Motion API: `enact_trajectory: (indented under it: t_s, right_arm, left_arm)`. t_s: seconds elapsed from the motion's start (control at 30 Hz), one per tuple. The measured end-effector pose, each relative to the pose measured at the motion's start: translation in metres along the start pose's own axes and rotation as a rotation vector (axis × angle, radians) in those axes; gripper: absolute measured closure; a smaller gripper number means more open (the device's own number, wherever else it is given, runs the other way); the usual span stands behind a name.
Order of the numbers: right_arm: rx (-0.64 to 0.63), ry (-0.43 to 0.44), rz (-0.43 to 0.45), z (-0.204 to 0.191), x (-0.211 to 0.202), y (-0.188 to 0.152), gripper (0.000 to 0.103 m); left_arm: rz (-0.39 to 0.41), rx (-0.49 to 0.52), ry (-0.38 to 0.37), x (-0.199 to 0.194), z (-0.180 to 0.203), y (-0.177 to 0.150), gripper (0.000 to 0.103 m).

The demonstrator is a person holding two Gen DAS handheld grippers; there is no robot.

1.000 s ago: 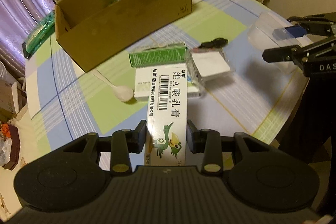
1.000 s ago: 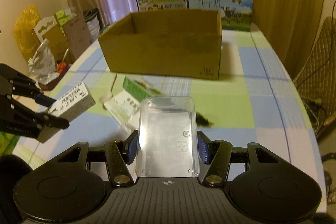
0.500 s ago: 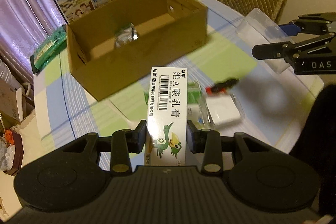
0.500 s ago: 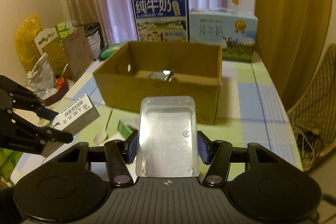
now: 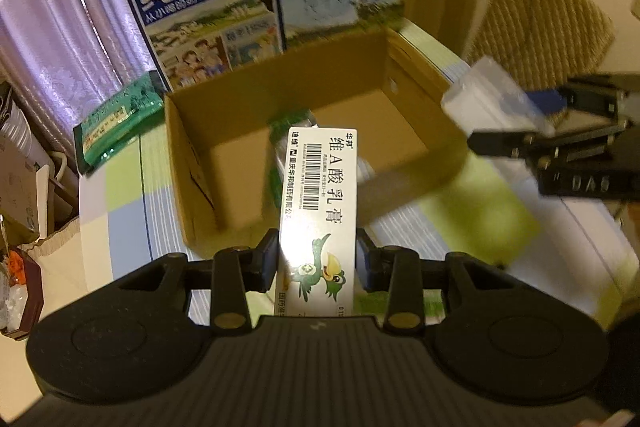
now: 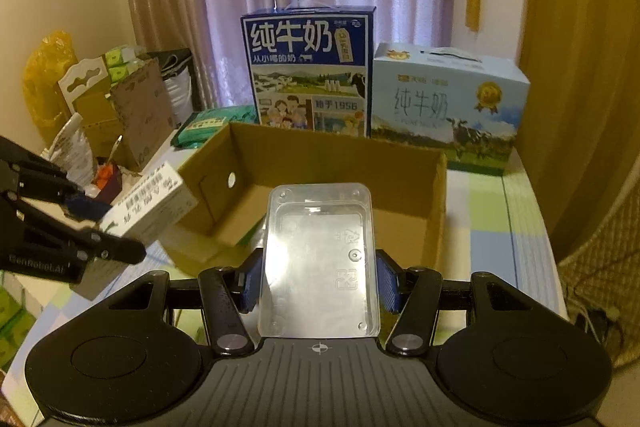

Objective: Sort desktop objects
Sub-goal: 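Carry the medicine box and plastic tray over the cardboard box with both grippers, then open both grippers to drop the medicine box and tray into the box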

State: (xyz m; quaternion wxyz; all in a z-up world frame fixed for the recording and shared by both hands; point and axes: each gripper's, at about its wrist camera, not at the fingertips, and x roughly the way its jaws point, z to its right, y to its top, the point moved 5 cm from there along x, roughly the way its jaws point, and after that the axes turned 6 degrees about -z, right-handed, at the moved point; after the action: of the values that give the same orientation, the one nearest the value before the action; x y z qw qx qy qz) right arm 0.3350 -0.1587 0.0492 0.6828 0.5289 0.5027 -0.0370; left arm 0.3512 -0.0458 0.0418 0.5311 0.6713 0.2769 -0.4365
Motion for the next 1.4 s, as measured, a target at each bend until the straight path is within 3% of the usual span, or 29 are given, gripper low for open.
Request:
enact_trajectory:
  t_s: [0.2, 0.33, 0.8, 1.3, 1.37, 1.4]
  right_arm:
    - [0.037, -0.002, -0.011, 0.022, 0.041, 0.029, 0.05]
    - [0.053, -0.014, -0.024, 0.035, 0.066, 0.038, 0.05]
    - [0.081, -0.016, -0.104, 0.056, 0.132, 0.027, 0.05]
    - [0.11, -0.01, -0.117, 0.053, 0.14, 0.025, 0.049]
    - [0.124, 0.005, -0.101, 0.053, 0.14, 0.027, 0.045]
    - [0.126, 0.002, -0.095, 0.054, 0.139, 0.028, 0.035]
  left_arm:
    - [0.007, -0.028, 0.027, 0.032, -0.029, 0.047, 0.07]
    - [0.019, -0.08, 0.004, 0.053, -0.04, 0.065, 0.07]
    - [-0.044, -0.119, 0.02, 0.13, -0.059, 0.065, 0.07]
    - [0.053, -0.166, 0.027, 0.098, -0.073, 0.05, 0.068]
    - [0.069, -0.169, 0.036, 0.093, -0.073, 0.047, 0.068]
    - [0.072, -0.166, 0.037, 0.091, -0.073, 0.045, 0.068]
